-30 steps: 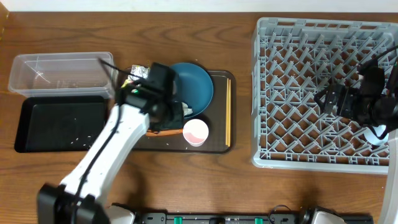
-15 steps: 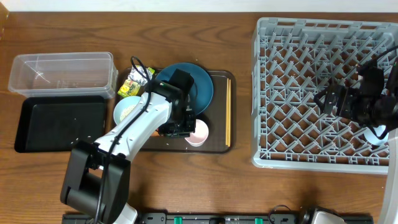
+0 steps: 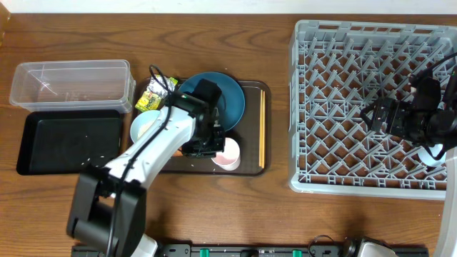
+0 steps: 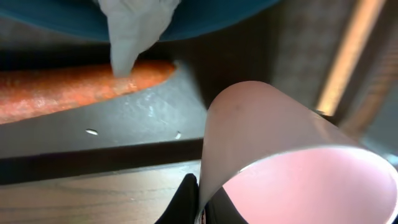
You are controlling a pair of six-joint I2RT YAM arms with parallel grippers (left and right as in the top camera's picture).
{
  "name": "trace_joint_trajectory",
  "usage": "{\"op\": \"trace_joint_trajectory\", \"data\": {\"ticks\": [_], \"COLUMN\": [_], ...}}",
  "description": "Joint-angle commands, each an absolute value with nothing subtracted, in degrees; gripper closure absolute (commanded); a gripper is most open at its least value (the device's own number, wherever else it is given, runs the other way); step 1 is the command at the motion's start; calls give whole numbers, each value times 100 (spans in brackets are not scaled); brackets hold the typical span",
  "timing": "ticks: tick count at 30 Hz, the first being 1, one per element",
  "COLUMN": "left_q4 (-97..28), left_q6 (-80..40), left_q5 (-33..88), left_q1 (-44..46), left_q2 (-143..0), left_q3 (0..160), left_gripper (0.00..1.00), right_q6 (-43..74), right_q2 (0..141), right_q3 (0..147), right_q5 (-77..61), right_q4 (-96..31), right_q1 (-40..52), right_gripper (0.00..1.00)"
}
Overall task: Sort waste into correct bins and load items into the dishwasher rack
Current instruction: 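Grasp the pink cup with the left gripper, then lift the pink cup and hand it to the right gripper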
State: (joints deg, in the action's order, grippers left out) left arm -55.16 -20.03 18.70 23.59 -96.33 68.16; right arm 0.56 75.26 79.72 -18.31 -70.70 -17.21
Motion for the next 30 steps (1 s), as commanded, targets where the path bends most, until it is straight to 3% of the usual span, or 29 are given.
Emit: {"op": "trace_joint_trajectory", "data": {"ticks": [1,6,14,21,30], "left_q4": [-5487,-5078,-3962,-3865,-3865], "left_q6": [-1844,-1846,-1772,-1785,-1782], "left_q5": [2462,3852,7074,7900,8589], "left_q1": [2032,1334,740,746,746], "left_q2": [-9006,-8490,-8617,-8696,-8696], "left_q3": [7131,7135,7133,7133,7133], "left_gripper": [94,94,94,94,94], "right_q6": [-49,-62,-1424,-2491,-2558], "right_q2": [7537,7537,7609,7891,8348], "right_q3": [7981,7981,7981,7981,7981], "right_q5": [-1623,-1966,-4709,-6324,-6392], "right_q4": [-7074,-6971,-6785,-6528,-5483], "right_q1": [-1684,-1680,-1365,-574,624], "right_gripper": [1,1,1,1,1]}}
